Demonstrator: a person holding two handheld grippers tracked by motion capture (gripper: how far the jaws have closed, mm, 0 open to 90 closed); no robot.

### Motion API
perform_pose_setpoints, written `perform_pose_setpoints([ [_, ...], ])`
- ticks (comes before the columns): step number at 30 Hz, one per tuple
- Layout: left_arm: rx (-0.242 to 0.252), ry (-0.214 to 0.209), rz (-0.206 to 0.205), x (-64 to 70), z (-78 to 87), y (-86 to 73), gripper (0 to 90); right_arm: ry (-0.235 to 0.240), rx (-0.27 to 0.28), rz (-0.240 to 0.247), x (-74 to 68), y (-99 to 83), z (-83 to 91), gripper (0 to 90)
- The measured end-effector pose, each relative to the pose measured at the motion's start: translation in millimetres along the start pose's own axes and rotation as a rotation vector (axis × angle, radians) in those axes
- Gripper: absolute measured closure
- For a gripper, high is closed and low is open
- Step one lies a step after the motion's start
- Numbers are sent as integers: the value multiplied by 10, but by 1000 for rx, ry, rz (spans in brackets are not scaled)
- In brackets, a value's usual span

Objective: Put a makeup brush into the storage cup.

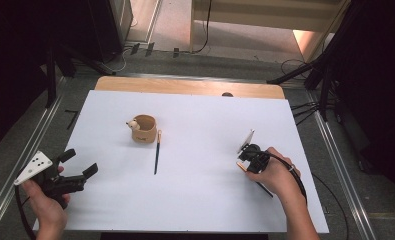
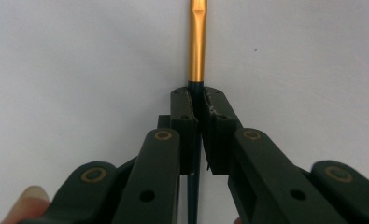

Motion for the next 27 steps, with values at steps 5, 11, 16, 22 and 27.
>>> perform_pose_setpoints([
  [5, 10, 7, -7, 1, -59, 36, 0, 1, 3, -13, 2, -7, 1, 849],
  [11, 11, 3, 13, 12, -150, 18, 0, 1, 9, -11, -6, -13, 6, 849],
  [16, 10, -13, 7, 69, -238, 22, 0, 46, 81, 1, -29, -3, 47, 850],
  [22, 5, -43, -1, 157, -355, 30, 0, 96, 192, 0, -63, 56, 170, 849],
  [27, 9, -63, -7, 234, -436, 42, 0, 127, 292, -17, -87, 95, 250, 849],
])
Point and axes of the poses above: each handheld gripper's, and its own axes: z roughly backward along the jaws, y roughly out of its top, x roughly to its right, the point moved 1 cm from there along -z, roughly forward along the jaws, and after that the axes turned 13 degrees about x, right-handed, at the moved point
